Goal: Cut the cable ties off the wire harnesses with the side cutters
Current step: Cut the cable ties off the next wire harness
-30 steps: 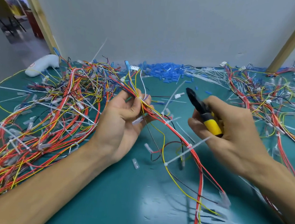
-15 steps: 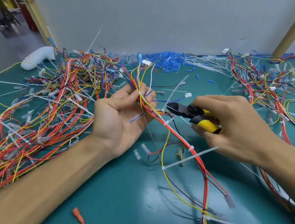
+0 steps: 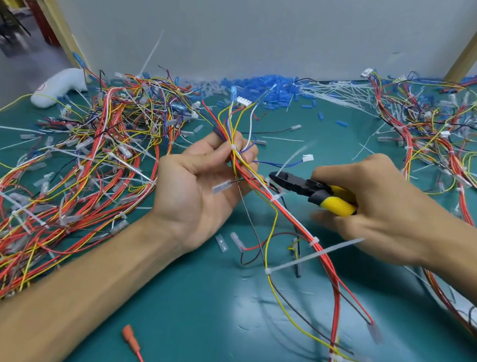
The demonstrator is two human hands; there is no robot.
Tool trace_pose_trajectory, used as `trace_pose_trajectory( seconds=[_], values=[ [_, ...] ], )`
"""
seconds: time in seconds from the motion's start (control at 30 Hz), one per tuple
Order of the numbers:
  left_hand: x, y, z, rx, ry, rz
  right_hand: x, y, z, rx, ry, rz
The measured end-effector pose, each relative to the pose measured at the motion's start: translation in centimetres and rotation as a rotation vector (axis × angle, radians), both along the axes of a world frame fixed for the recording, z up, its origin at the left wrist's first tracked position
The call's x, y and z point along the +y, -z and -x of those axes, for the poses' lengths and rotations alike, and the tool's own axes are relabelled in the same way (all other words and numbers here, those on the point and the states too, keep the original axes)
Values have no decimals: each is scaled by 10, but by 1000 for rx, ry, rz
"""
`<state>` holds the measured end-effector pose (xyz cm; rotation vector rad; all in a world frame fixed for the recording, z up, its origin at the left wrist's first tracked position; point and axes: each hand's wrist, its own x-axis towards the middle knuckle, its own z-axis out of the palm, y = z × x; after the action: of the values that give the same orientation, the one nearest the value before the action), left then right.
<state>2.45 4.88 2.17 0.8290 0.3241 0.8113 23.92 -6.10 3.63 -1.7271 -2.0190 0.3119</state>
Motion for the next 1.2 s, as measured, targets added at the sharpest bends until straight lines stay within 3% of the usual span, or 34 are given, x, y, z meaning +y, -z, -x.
trace_pose_trajectory(
  seconds=[0.17, 0.33, 0.43, 0.57, 0.7, 1.07, 1.2],
  values=[
    [4, -4, 1, -35, -37, 42, 8, 6, 0, 147, 183, -133],
    [7, -7, 4, -71, -100, 88, 7, -1, 2, 193, 147, -247],
    [5, -5, 1, -18, -120, -6, 3, -2, 10, 297, 92, -244],
    [4, -1, -4, 92, -147, -190, 0, -1, 21, 588, -36, -67],
    [4, -1, -4, 126, -200, -341, 2, 4, 27, 743, -60, 29],
    [3, 2, -6, 199, -229, -466, 8, 3, 18, 1163, 26, -3],
    [5, 4, -5, 203, -297, -525, 8, 6, 17, 1167, 53, -65]
  ],
)
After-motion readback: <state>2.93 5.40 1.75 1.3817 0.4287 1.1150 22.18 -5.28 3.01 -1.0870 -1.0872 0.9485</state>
